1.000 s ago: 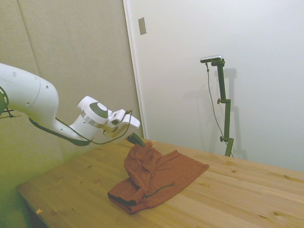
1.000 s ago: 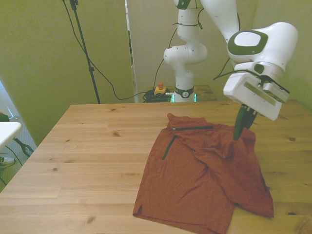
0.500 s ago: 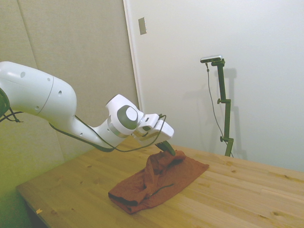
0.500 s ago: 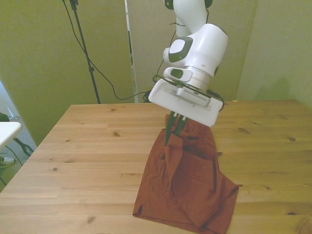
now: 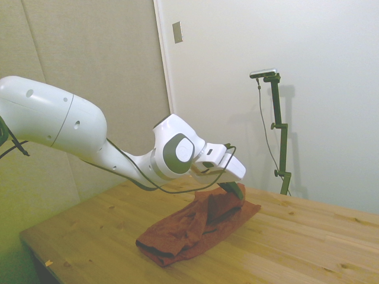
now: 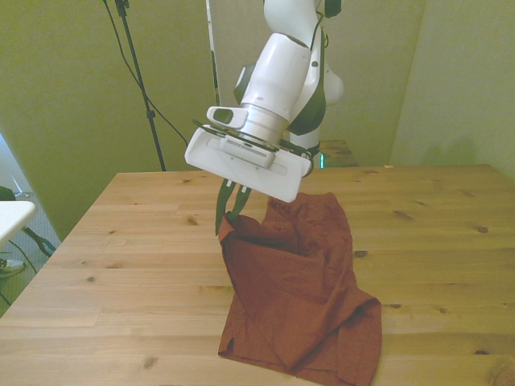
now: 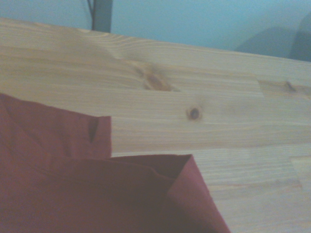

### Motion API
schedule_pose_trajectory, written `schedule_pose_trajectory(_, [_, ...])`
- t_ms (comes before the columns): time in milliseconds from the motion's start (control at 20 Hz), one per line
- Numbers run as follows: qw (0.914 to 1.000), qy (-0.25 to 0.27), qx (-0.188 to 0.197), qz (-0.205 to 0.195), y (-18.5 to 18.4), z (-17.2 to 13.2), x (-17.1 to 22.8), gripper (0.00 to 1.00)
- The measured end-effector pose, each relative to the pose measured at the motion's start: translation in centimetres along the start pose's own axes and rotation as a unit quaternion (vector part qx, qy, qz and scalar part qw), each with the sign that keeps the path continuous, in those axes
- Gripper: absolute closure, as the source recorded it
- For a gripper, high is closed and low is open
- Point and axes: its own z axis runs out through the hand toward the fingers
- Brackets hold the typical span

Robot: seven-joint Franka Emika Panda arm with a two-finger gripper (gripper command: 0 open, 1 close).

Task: Fold the shorts

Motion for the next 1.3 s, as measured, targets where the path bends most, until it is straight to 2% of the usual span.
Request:
schedule_pose_trajectory(300, [0.9978,0.004,0.026,0.060,4.8,-2.5,5.4,0.00])
schedule_pose_trajectory(450, [0.9966,-0.017,0.036,0.072,5.1,-3.6,4.9,0.00])
schedule_pose_trajectory(600, [0.9922,-0.094,0.045,0.068,3.1,-5.8,0.1,0.00])
schedule_pose_trajectory(800, [0.9819,-0.181,0.049,0.030,1.6,-9.7,-9.4,0.00])
schedule_pose_trajectory(1050, [0.9715,-0.233,0.044,-0.006,1.3,-15.0,-18.2,0.00])
schedule_pose_trajectory(1300, [0.9658,-0.257,0.030,-0.022,2.9,-19.6,-24.0,0.00])
